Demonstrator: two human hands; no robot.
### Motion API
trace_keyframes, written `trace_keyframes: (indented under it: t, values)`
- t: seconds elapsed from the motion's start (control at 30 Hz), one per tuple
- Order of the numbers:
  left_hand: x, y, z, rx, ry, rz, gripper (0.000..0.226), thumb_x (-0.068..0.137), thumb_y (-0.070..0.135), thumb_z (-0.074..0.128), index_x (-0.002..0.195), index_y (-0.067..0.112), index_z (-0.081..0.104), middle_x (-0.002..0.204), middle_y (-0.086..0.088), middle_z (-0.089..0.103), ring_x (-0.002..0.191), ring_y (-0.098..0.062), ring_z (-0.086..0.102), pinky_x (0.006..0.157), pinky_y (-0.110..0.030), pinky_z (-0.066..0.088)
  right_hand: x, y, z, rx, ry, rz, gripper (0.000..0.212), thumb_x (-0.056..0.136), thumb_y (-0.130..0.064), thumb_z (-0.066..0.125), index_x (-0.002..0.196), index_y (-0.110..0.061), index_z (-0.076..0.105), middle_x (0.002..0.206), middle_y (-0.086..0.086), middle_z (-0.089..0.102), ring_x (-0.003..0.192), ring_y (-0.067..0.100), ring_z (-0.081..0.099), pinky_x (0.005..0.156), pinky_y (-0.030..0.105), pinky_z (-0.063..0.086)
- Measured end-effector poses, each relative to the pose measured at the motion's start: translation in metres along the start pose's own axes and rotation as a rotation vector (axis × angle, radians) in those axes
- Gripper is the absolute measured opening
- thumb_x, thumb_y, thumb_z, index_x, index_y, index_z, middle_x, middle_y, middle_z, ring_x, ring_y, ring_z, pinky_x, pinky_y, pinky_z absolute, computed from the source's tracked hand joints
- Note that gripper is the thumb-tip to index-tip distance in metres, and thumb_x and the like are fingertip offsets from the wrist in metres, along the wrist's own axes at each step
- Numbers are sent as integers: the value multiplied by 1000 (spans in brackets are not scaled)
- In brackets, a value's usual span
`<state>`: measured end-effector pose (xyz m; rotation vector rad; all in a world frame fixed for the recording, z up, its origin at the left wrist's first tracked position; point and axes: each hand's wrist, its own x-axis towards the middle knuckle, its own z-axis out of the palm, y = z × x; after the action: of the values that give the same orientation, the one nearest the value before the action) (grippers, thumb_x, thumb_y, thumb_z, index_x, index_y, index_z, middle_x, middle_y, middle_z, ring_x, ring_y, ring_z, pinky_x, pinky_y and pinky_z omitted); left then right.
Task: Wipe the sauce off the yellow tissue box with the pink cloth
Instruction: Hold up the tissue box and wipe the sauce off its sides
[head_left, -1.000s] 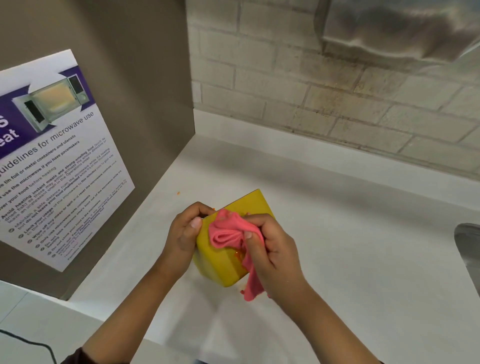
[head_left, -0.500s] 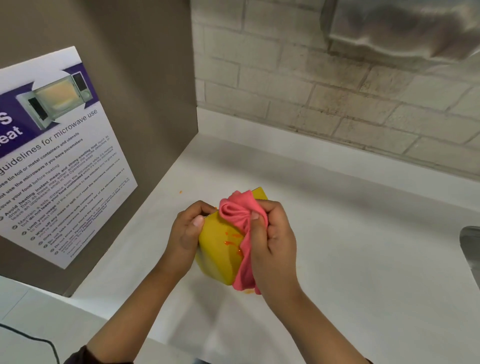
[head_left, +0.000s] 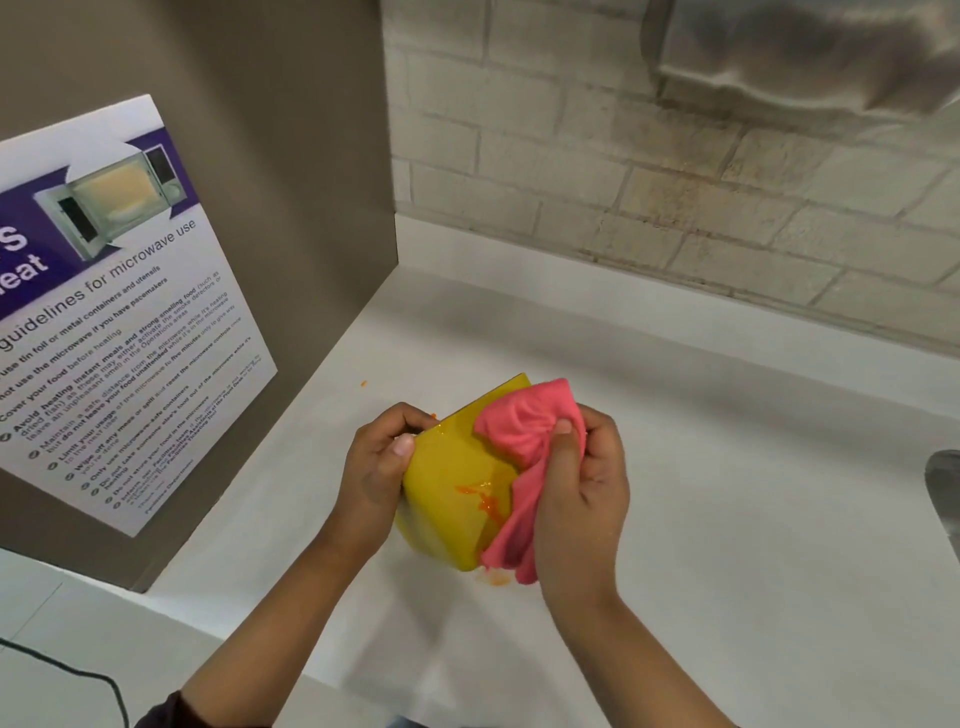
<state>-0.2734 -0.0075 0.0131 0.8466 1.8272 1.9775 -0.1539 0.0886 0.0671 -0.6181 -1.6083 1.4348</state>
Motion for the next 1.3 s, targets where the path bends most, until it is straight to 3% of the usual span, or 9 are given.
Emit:
trace_keyframes:
  t: [0.2, 0.27, 0.53, 0.77, 0.83, 0.97, 1.03, 1.13, 1.3]
  values:
    - [3, 0, -3, -73, -5, -43, 60, 64, 73, 55, 77, 14, 59, 74, -2, 63, 71, -18, 60, 63, -27, 49, -16, -1, 5, -162, -384, -141, 23, 91, -31, 44, 93, -50, 56, 74, -21, 63, 62, -6, 60, 54, 2, 40]
    - [5, 0, -5, -66, 2, -36, 53, 65, 66, 55, 77, 14, 59, 75, -8, 62, 71, -20, 60, 61, -29, 48, -12, 0, -5, -194, -489, -194, 28, 90, -30, 46, 95, -56, 55, 73, -23, 64, 74, -10, 62, 64, 0, 41]
    - [3, -4, -1, -7, 27, -13, 44, 69, 56, 43, 79, 16, 58, 73, 6, 65, 71, -7, 60, 58, -19, 49, 12, 8, -10, -2, 33, 0, 20, 92, -23, 43, 89, -36, 58, 81, -28, 64, 77, -8, 60, 65, 4, 45]
    - [4, -4, -1, -48, 34, -16, 44, 70, 51, 38, 78, 11, 56, 76, -11, 61, 70, -11, 61, 59, -21, 50, -1, 6, 2, -155, -215, -93, 23, 91, -30, 42, 91, -49, 55, 85, -26, 63, 74, -4, 60, 59, 8, 44]
    - [5, -3, 0, -70, 26, -19, 45, 70, 50, 39, 78, 8, 54, 75, -11, 60, 68, -10, 61, 60, -20, 50, -4, 7, -1, -186, -298, -138, 25, 90, -33, 41, 94, -53, 55, 80, -20, 64, 72, 0, 61, 59, 8, 44]
    - [8, -4, -2, -74, 10, -22, 44, 69, 49, 40, 77, 8, 54, 72, -1, 63, 65, -7, 60, 59, -19, 49, -4, 11, -14, -168, -469, -209, 28, 92, -25, 44, 96, -51, 56, 81, 12, 61, 104, -5, 54, 98, 9, 37]
    - [9, -6, -3, -63, 0, -22, 42, 69, 50, 41, 77, 10, 55, 68, 6, 66, 64, -4, 60, 57, -17, 49, -2, 13, -19, -143, -548, -193, 22, 92, -24, 44, 97, -41, 58, 87, 11, 60, 109, -16, 52, 101, 8, 33]
    - [10, -7, -4, -41, 2, -27, 47, 65, 57, 48, 76, 13, 55, 68, 11, 67, 63, -3, 60, 56, -17, 48, -2, 18, -27, -100, -616, -164, 24, 92, -22, 45, 95, -43, 58, 65, 11, 60, 109, -1, 52, 102, 8, 31]
    - [14, -8, -7, -57, 22, -54, 60, 60, 73, 53, 77, 16, 56, 71, 16, 69, 66, 1, 62, 57, -15, 49, -9, 18, -35, -35, -674, -86, 23, 90, -22, 46, 90, -40, 60, 61, 36, 59, 112, -7, 53, 106, 12, 31]
